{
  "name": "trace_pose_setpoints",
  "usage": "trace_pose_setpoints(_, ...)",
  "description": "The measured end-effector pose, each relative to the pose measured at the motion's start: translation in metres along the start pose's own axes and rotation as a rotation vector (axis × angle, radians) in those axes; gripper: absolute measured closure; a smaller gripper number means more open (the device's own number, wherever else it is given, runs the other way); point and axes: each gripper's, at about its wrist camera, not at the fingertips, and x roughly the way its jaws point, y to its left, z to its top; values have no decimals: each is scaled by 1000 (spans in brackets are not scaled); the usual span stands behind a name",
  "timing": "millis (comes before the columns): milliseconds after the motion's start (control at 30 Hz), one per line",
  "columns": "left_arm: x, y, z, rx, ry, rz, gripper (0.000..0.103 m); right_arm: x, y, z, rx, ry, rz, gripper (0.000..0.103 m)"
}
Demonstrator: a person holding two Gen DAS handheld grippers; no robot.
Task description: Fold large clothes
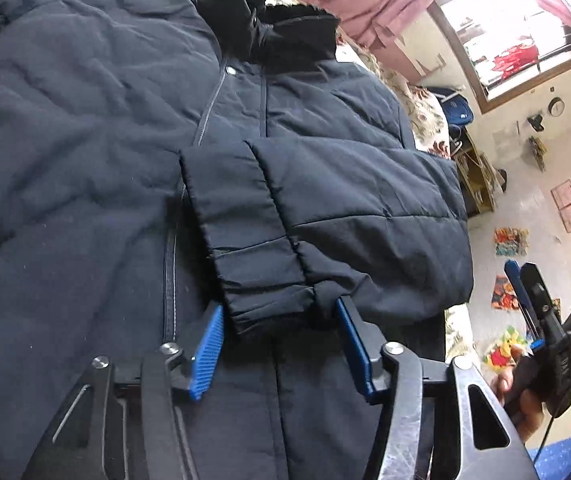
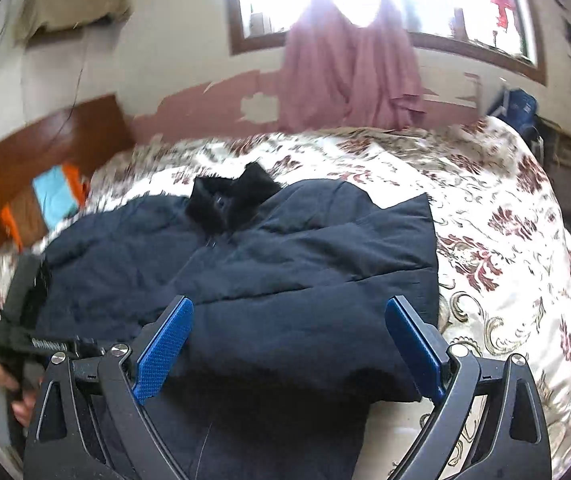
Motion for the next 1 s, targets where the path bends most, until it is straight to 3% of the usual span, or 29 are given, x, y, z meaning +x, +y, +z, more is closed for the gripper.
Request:
trace_pose_setpoints(67, -4, -6, 1, 24, -25, 8, 65, 5, -11, -1, 39, -11, -7, 9)
trace_pose_setpoints(100, -6, -10, 2, 47, -44, 15, 85, 5, -16, -2, 65, -16, -19, 9)
trace_pose_setpoints(133, -10, -16, 4, 81, -66, 39, 91, 11, -20, -1, 82, -18, -28, 9)
trace_pose_setpoints(333, -61, -58, 23, 270, -284, 132, 94, 16, -53, -9, 233, -67, -102, 15)
trace_pose_setpoints(400, -84, -72, 30, 332, -373, 186, 95, 14, -63, -13, 281, -95, -119, 32)
trace_pose_setpoints(467, -105, -81, 35, 376, -447, 237, 96, 12, -70, -15, 310, -120, -120, 36)
trace_pose_setpoints(667, -169, -77, 50, 431, -656, 424, 97, 28, -57, -18, 259, -131, -77, 40)
trace_pose_setpoints(733, -181, -62, 55, 411, -689, 481, 97, 37, -45, -18, 210, -118, -63, 46)
trace_pose_setpoints(900, -183, -19, 66, 385, -683, 611, 97, 66, -10, -15, 84, -51, -48, 78)
trace_pose_setpoints(1000, -165, 13, 67, 353, -621, 632, 97, 88, 9, -19, 10, 18, -48, 83)
